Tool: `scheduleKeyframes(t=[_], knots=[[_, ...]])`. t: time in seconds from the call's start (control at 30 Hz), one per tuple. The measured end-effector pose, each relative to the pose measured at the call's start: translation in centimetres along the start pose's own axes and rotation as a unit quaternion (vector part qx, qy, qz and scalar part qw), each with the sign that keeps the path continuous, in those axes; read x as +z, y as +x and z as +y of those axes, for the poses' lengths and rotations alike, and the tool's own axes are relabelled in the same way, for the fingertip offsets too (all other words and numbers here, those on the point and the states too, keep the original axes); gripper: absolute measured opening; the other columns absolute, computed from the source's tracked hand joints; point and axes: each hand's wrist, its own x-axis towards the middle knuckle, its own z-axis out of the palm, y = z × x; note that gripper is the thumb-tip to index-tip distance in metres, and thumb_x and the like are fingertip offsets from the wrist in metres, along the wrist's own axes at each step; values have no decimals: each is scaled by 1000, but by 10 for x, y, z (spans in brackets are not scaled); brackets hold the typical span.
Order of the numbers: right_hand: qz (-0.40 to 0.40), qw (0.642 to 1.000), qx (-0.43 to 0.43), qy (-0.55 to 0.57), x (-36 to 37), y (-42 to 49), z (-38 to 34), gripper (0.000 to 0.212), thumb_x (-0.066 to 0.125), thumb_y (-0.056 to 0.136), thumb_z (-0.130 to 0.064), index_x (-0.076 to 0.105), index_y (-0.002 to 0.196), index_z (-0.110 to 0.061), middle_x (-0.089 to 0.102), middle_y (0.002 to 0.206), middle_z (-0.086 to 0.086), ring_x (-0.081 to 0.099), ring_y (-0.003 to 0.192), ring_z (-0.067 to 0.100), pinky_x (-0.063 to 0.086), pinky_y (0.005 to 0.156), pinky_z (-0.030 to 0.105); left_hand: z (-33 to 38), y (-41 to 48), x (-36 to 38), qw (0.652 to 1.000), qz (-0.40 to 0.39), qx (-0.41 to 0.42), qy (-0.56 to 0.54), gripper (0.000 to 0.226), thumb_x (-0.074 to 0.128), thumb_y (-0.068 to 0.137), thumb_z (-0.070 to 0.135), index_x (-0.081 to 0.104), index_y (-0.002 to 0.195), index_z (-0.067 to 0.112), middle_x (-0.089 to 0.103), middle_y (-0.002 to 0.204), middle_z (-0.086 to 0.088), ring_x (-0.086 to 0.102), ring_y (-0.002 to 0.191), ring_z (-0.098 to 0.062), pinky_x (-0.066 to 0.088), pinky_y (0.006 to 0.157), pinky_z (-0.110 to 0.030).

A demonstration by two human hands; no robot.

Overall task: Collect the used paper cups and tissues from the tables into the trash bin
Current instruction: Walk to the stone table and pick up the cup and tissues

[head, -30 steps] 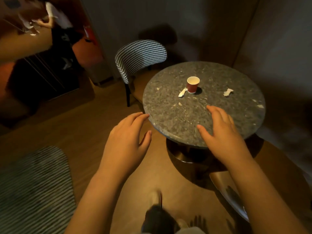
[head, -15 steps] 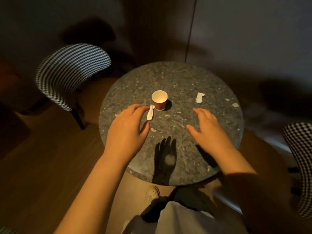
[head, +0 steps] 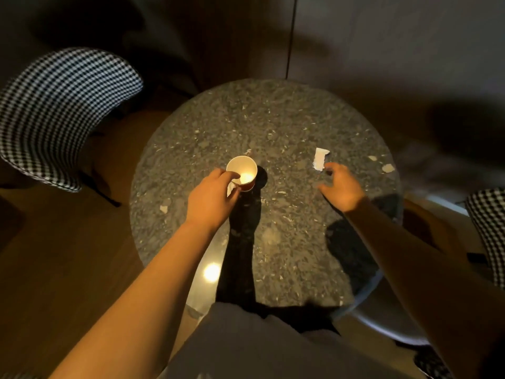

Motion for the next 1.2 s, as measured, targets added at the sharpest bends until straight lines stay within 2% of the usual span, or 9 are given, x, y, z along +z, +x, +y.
scheduleKeyframes(t=[0.23,0.37,0.47,0.53,0.73,0.83,0.97,1.07,1.2], knots=[[-27,994,-48,-96,22,67,22,59,66,83,-14,43,136,-5,45,132,21,45,120,37,35,104,39,-11,34,28,999,-41,-17,8,29,57,91,29,60,119,24,55,123,3,57,106,-21,49,76,-35],[-1,987,-69,-145,24,82,17,51,65,84,-15,49,131,0,49,128,25,47,116,41,37,101,43,-17,39,38,998,-56,-14,11,26,57,91,29,63,116,23,56,121,1,55,109,-23,49,79,-38],[70,981,-126,-128,30,85,25,31,60,78,-7,63,104,10,59,99,32,59,88,46,49,81,45,-21,42,40,999,-43,-1,7,22,57,91,26,65,111,21,59,115,-1,55,107,-24,50,77,-39],[87,980,-133,-120,33,81,25,21,60,79,-5,64,92,11,59,86,31,61,75,44,52,70,41,-22,43,39,1000,-27,6,-4,19,58,91,25,67,107,18,61,110,-3,55,104,-25,49,74,-38],[80,987,-52,-127,54,46,11,21,53,94,-8,62,108,5,62,109,24,60,102,36,44,90,37,-49,30,24,998,38,38,-31,13,61,87,21,66,98,16,62,98,-3,57,94,-25,41,66,-29],[79,987,-59,-129,78,26,-6,18,52,94,-11,63,100,2,63,100,21,62,95,34,47,82,36,-79,14,8,997,56,33,-30,13,62,87,20,66,98,16,62,97,-4,57,94,-24,38,66,-27],[57,985,-133,-93,112,9,-54,20,49,88,-14,61,77,-1,57,79,20,56,68,35,41,60,34,-121,-10,-10,997,62,-13,-39,13,61,88,19,67,99,15,62,101,-4,57,95,-25,44,66,-33],[30,981,-176,-74,140,-4,-95,11,54,86,-8,61,80,-3,57,81,17,55,70,34,38,64,32,-142,-26,-21,997,60,-27,-48,13,59,89,19,66,99,15,61,102,-3,57,94,-22,45,66,-34],[31,983,-167,-67,174,-18,-123,13,53,88,-11,63,88,-3,57,90,19,57,79,36,41,71,35,-163,-43,-28,996,67,-24,-53,12,59,89,21,66,99,18,61,100,-1,56,94,-20,47,67,-34]])
